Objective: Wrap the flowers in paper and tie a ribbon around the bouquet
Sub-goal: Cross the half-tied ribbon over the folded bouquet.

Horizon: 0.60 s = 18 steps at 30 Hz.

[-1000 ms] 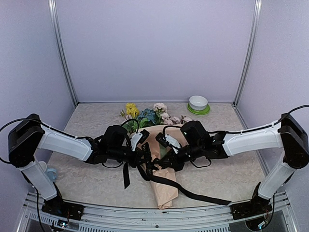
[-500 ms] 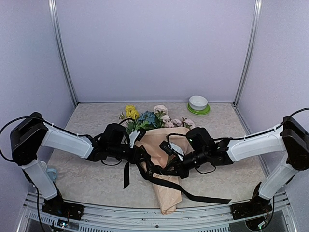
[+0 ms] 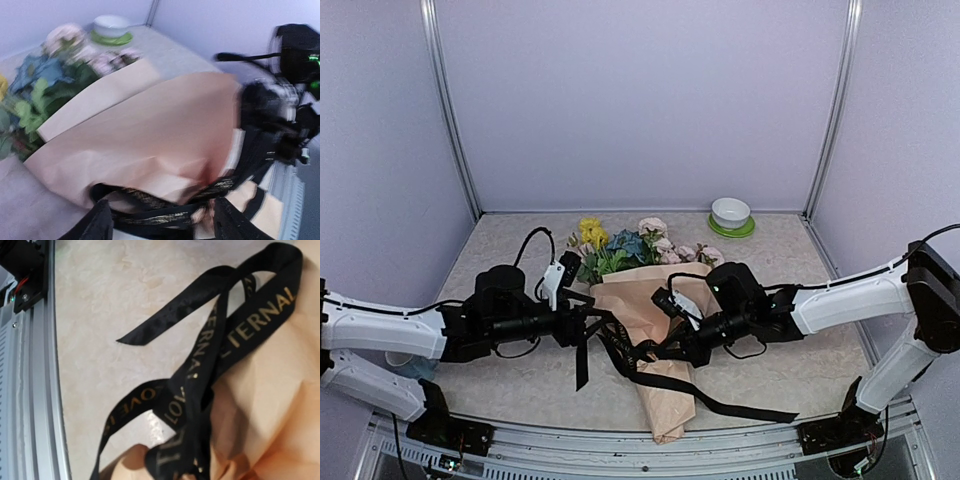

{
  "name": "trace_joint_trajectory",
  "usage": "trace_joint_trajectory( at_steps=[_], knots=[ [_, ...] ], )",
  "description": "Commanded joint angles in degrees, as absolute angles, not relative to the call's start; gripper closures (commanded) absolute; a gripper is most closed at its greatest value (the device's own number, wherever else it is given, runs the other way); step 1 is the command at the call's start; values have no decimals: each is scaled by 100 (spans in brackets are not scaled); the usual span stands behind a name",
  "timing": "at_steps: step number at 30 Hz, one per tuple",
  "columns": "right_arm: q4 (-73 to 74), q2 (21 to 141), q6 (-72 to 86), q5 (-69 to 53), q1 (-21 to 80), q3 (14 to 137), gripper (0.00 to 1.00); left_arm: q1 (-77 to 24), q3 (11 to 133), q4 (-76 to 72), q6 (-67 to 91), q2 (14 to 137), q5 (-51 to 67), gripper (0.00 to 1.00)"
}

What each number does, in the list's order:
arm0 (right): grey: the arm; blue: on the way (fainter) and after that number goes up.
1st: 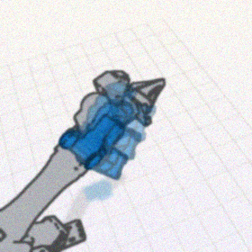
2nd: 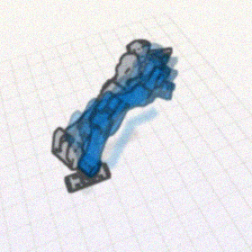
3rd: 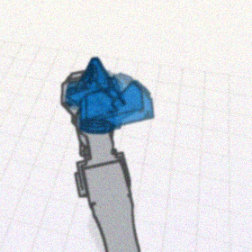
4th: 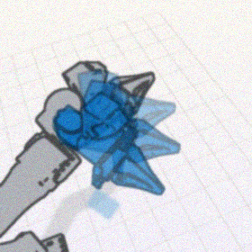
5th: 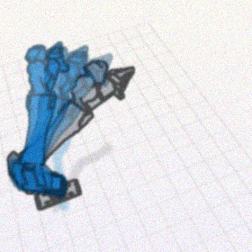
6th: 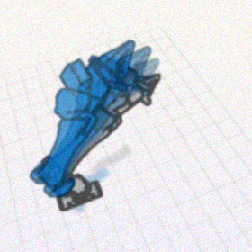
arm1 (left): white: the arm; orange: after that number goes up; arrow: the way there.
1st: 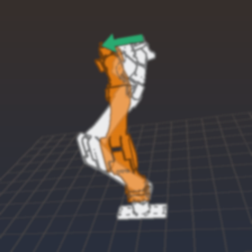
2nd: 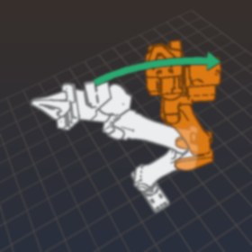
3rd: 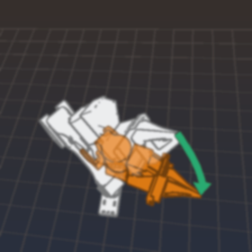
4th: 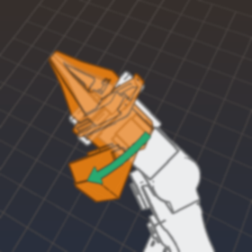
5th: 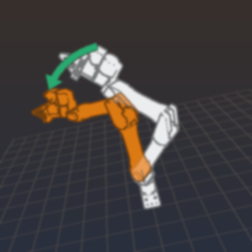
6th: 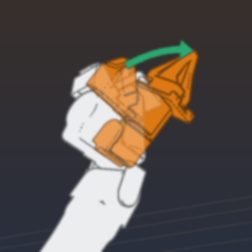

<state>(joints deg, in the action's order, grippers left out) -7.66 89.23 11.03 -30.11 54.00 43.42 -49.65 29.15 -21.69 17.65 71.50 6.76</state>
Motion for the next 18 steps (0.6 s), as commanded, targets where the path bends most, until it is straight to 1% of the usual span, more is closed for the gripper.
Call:
trace_joint_trajectory(
  at_steps=[1, 3, 7, 9, 12, 15, 16, 18],
  knots=[
    [-905, 8778, 1167, -2901, 5394, 4363, 100, -6376, 2777, -2167, -211, 6545, -275, 45],
    [-899, 8801, 1179, -2916, 5375, 4376, 100, -6892, 2886, -1655, -774, 6653, -314, 46],
    [-905, 8851, 1181, -3011, 5352, 4395, 100, -7469, 3366, -594, -1270, 7268, -518, 43],
    [-914, 8884, 1186, -3031, 5351, 4410, 100, -7635, 3563, -396, -1485, 7670, -909, 43],
    [-931, 8900, 1186, -3058, 5346, 4421, 100, -7671, 3873, -295, -1656, 8250, -1488, 46],
    [-949, 8888, 1194, -3062, 5345, 4405, 100, -7669, 4119, -303, -1826, 8797, -1656, 51],
    [-949, 8882, 1189, -3061, 5345, 4396, 100, -7670, 4195, -307, -1862, 8938, -1669, 55],
    [-941, 8862, 1193, -3059, 5352, 4381, 100, -7669, 4399, -181, -1881, 9179, -1685, 67]
  ],
)
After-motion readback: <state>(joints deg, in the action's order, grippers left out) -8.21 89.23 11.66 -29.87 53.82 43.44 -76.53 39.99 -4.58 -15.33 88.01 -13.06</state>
